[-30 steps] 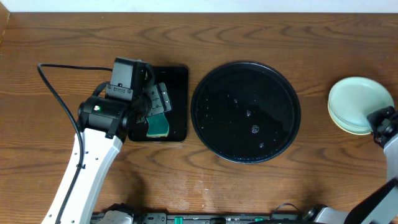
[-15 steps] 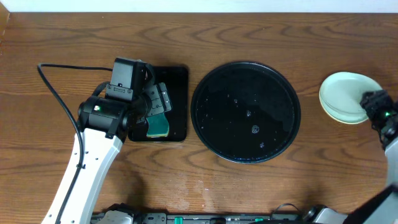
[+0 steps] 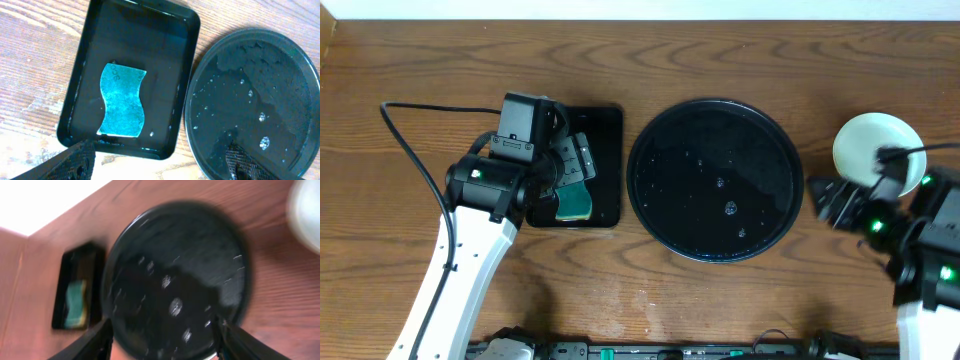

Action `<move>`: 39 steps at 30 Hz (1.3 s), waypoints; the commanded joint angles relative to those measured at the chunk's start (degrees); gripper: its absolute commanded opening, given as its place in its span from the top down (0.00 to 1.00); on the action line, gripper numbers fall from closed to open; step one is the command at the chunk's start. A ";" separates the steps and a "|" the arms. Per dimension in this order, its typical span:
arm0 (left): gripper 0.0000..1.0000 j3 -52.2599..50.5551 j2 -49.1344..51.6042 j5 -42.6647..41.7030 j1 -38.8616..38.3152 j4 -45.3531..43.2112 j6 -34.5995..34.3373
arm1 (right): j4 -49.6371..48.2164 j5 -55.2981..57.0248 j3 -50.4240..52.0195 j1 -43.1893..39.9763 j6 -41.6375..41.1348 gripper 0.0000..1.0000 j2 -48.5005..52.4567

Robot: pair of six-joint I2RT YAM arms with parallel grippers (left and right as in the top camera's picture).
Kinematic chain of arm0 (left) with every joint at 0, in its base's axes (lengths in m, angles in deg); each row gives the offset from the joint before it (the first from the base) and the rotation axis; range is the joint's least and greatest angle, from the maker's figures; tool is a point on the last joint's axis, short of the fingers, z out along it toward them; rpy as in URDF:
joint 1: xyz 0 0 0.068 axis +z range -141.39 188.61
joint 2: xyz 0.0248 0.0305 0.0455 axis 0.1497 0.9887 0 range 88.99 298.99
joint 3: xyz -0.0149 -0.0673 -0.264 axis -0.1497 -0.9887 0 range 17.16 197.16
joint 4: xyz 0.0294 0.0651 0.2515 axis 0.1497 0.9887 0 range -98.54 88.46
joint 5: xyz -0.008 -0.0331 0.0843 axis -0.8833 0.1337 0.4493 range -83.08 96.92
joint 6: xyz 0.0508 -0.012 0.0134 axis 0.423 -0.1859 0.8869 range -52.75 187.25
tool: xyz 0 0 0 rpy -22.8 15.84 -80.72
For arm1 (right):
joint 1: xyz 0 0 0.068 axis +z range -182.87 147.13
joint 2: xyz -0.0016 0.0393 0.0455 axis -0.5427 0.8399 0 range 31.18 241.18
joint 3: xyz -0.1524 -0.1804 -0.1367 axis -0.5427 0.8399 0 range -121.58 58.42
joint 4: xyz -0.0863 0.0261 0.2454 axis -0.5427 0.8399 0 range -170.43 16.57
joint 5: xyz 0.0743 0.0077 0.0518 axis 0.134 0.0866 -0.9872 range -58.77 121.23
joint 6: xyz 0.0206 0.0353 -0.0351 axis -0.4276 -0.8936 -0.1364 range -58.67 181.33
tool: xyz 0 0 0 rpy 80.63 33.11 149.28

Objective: Clean dirty plates on tray and stack at the side

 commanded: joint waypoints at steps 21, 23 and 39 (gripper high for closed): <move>0.16 0.92 -0.24 0.11 0.35 -0.02 0.35 | -3.93 4.09 0.46 11.23 24.15 0.01 -10.62; 0.16 0.92 -0.24 0.11 0.35 -0.02 0.35 | -7.78 8.13 2.23 12.37 24.11 0.01 -12.41; 0.16 0.92 -0.24 0.11 0.35 -0.02 0.35 | -28.61 15.85 35.08 17.05 23.37 0.01 -42.49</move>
